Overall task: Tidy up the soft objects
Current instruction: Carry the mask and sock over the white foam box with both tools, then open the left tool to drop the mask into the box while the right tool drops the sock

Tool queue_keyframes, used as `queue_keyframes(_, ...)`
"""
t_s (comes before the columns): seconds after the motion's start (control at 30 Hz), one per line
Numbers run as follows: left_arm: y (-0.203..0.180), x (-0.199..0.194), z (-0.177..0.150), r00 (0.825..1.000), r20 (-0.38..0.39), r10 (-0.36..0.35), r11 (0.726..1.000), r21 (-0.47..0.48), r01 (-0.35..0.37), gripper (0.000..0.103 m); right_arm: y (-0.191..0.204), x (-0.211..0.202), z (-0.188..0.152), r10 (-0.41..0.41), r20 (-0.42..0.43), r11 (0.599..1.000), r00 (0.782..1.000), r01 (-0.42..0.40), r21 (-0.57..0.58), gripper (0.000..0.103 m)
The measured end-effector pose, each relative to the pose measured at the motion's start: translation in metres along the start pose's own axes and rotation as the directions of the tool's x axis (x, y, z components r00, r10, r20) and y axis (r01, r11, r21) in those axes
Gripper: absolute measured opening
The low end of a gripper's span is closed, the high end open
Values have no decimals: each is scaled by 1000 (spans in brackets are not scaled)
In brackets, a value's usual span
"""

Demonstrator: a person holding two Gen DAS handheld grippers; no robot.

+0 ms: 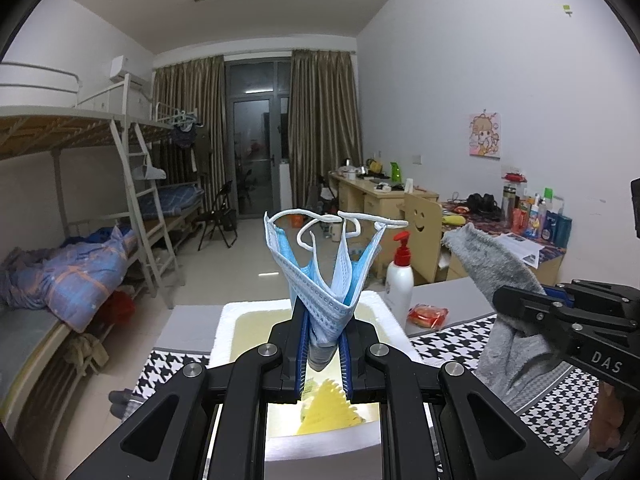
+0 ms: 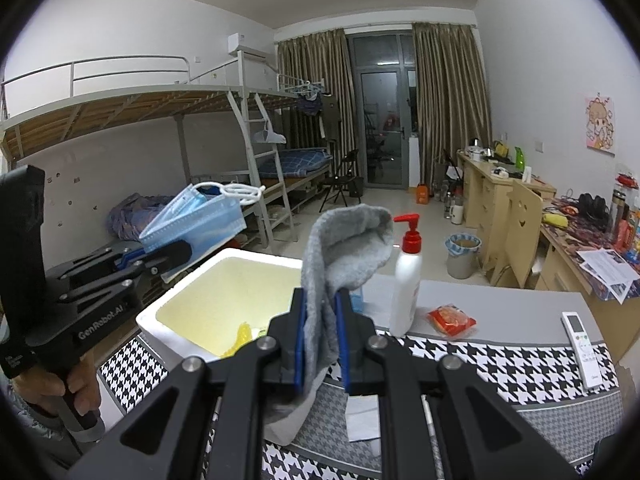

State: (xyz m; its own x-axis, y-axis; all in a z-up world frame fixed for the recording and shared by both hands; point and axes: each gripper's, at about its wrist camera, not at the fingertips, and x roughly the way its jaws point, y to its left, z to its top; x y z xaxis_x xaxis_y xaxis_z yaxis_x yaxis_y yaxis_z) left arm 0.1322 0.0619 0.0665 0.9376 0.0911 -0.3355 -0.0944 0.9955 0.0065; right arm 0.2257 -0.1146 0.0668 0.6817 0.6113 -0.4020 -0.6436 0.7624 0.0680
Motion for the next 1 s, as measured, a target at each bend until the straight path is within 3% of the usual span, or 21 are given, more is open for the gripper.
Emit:
queue_keyframes(0.4,6,9,-7,999,-35,16,1000,0,-16,15,17,12,0,24,-24,999,999,-24,-30,17)
queue_keyframes(0.47,8,15,-9,998,-55,9,1000,4,-9,23,17,13,1,20,-29,999,999,-21,-34,17)
queue_keyframes(0.53,12,18,-10,998,-65,3,1000,-10,-3,55,19,14,1,16,-32,999,999,-17,-37,17)
queue_keyframes(0.6,17,15,-12,999,-49,22,999,-28,-23,69,20,16,2,10,-33,999,999,-11,-40,17)
queue_keyframes(0.67,21,13,-12,999,-41,36,999,-31,-37,71,22,16,3,6,-32,999,999,-7,-41,17)
queue_keyframes(0.83,29,8,-12,997,-25,74,995,-61,-75,96,25,18,3,6,-33,999,999,-7,-42,17)
queue_keyframes(1.0,31,3,-11,996,-11,84,995,-59,-84,101,29,20,6,8,-38,999,999,-10,-50,17)
